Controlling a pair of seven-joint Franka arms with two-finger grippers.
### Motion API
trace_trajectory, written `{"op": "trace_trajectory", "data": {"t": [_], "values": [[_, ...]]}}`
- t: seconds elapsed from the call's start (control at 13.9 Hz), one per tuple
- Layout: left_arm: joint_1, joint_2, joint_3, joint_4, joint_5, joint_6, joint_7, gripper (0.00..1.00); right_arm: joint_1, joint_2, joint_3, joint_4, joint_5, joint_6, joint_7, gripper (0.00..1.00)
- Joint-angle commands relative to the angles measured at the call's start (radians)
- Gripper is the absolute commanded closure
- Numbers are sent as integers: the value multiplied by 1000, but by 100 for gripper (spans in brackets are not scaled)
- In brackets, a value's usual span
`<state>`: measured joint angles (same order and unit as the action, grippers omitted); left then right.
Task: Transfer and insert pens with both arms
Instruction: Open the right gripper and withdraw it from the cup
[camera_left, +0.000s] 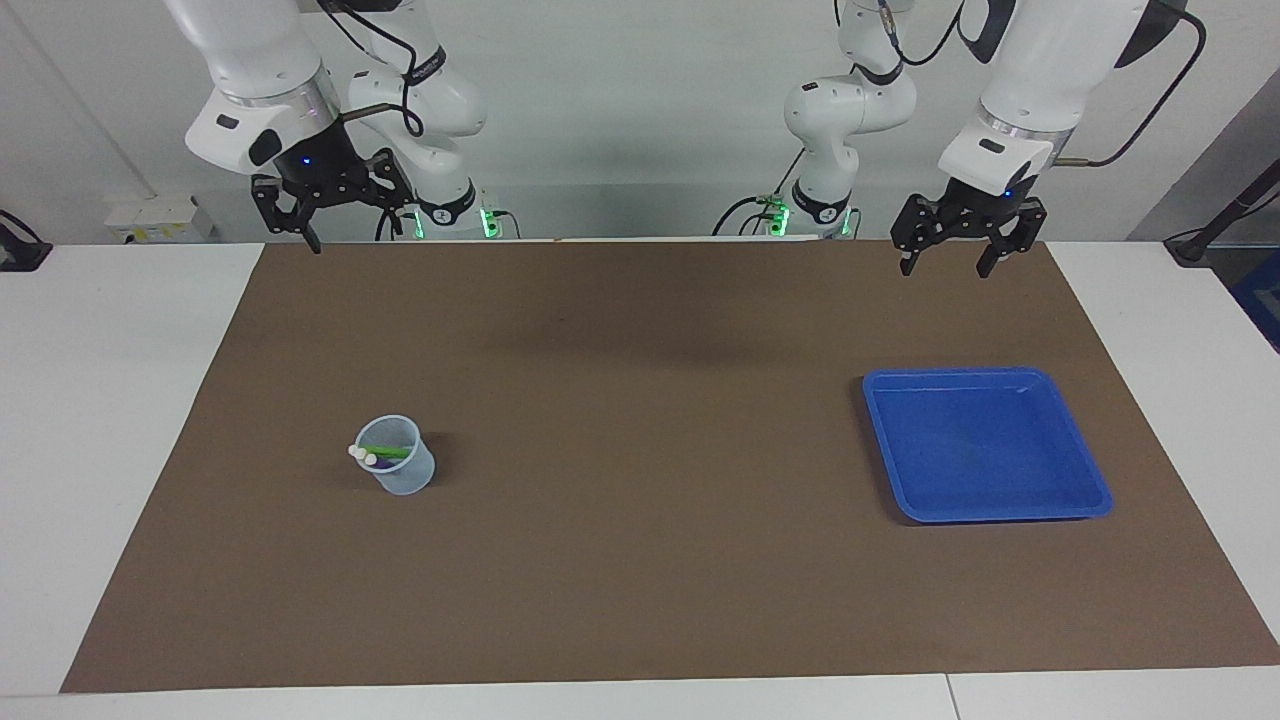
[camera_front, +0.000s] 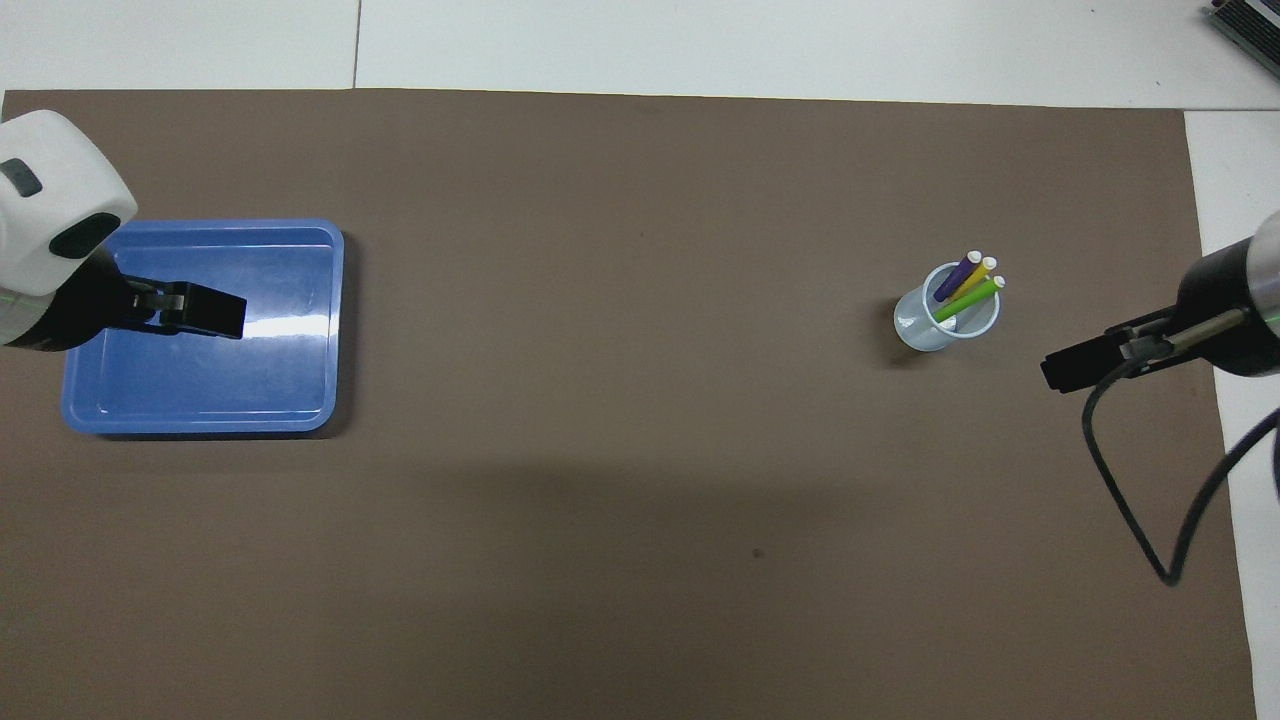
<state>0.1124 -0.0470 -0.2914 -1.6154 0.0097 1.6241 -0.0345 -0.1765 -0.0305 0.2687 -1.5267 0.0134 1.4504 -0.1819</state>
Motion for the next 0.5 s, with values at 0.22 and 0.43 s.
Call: {"op": "trace_trajectory", "data": {"t": [0.22,0.43], "values": [[10,-33,0,-28,-11,-10,19,0,70,24,-121,-14,8,24,71,0],[21,-33,0,-28,-11,-10,16,0,132,38,-147,-7,3,41,85,0]]}}
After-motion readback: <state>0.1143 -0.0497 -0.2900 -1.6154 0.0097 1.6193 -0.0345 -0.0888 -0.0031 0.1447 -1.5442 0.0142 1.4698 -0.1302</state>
